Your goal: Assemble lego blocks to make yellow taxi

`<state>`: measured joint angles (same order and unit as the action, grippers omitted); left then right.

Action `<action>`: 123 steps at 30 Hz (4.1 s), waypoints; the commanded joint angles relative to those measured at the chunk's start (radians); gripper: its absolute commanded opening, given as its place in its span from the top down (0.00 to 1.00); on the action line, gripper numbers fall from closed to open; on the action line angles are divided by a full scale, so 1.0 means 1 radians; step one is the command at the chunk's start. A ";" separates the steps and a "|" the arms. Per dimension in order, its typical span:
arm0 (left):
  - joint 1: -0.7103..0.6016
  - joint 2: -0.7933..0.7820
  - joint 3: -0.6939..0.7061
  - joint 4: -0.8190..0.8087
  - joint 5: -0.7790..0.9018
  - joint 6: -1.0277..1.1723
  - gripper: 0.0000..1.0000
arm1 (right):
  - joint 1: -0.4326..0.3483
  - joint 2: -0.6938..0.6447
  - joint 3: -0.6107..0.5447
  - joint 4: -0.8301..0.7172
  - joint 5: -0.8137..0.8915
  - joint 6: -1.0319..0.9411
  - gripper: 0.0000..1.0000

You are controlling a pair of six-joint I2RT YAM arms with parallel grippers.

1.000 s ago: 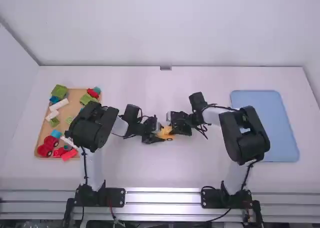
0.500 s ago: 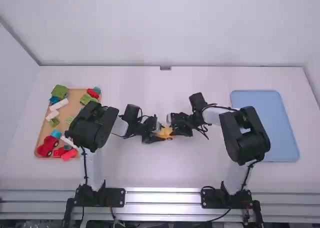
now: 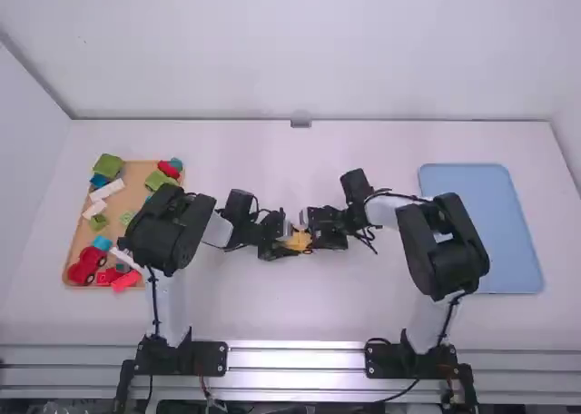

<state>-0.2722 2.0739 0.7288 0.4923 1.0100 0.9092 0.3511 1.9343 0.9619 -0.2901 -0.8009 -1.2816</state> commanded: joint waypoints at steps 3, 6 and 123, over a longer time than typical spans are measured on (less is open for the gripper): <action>-0.003 0.019 -0.007 -0.005 -0.031 -0.003 0.53 | 0.010 -0.024 -0.010 -0.004 -0.006 -0.002 0.52; -0.003 0.019 -0.007 -0.005 -0.031 -0.003 0.53 | -0.001 -0.024 -0.010 0.000 -0.014 0.002 0.50; -0.003 0.019 -0.007 0.015 -0.001 -0.003 0.59 | 0.007 0.007 -0.126 0.102 0.214 0.233 1.00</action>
<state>-0.2741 2.0739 0.7280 0.5091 1.0031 0.8986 0.3645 1.8900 0.8951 -0.1513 -0.7742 -1.0264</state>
